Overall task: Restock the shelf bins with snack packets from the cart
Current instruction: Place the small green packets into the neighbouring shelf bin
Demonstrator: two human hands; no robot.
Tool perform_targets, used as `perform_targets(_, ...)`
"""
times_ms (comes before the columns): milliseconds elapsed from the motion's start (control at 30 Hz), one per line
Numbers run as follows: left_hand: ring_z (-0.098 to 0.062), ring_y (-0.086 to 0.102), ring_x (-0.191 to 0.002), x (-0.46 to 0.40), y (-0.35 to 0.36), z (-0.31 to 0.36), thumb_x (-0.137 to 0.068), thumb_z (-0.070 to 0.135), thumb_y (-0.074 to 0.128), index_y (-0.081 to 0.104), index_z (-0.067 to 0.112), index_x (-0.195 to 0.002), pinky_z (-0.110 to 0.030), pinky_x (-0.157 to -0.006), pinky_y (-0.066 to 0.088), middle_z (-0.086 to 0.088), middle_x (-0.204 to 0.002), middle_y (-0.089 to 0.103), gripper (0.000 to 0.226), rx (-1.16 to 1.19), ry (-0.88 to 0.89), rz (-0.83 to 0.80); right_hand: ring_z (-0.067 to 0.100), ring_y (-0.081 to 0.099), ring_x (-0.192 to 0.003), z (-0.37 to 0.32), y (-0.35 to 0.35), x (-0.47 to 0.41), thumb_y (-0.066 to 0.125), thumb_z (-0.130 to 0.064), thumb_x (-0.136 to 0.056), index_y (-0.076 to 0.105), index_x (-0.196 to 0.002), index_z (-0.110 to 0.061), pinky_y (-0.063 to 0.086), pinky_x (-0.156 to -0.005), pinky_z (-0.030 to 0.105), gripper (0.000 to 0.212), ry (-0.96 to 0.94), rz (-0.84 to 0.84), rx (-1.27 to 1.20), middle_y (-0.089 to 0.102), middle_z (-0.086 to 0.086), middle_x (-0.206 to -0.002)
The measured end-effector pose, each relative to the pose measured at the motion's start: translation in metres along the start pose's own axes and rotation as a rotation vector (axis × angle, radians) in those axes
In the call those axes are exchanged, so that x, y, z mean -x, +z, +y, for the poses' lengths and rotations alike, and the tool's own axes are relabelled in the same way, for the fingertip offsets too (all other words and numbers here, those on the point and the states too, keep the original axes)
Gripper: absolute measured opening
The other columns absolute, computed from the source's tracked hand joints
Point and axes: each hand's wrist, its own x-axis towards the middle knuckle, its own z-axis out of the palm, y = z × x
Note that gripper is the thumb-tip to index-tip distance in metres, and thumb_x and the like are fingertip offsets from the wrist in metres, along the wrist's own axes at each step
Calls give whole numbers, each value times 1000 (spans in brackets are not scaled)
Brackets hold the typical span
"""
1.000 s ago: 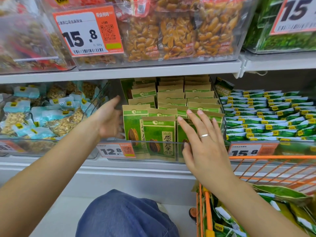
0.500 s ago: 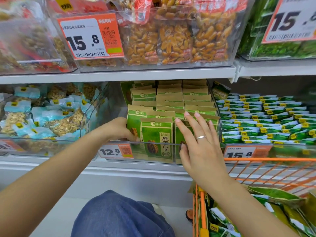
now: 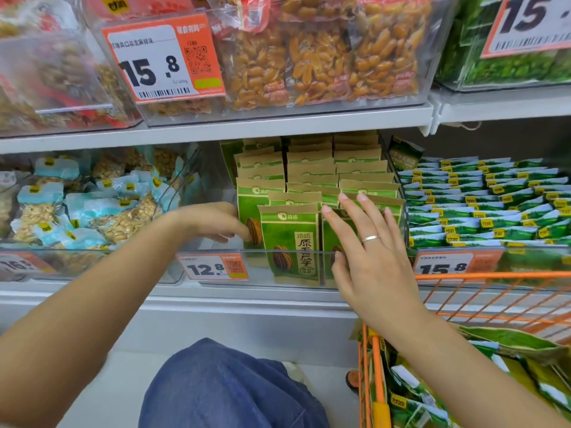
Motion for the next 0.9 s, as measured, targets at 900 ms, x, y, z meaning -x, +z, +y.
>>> perform_targets(900, -40, 60, -96, -46, -37, 23, -96, 21, 46, 63, -4, -98, -33, -65, 36, -25, -104, 65, 30, -570, 87, 1000, 30, 27, -141, 1, 3, 1, 49, -12, -83, 42, -140, -15, 15, -117, 48, 58, -10, 29, -53, 41, 12, -146)
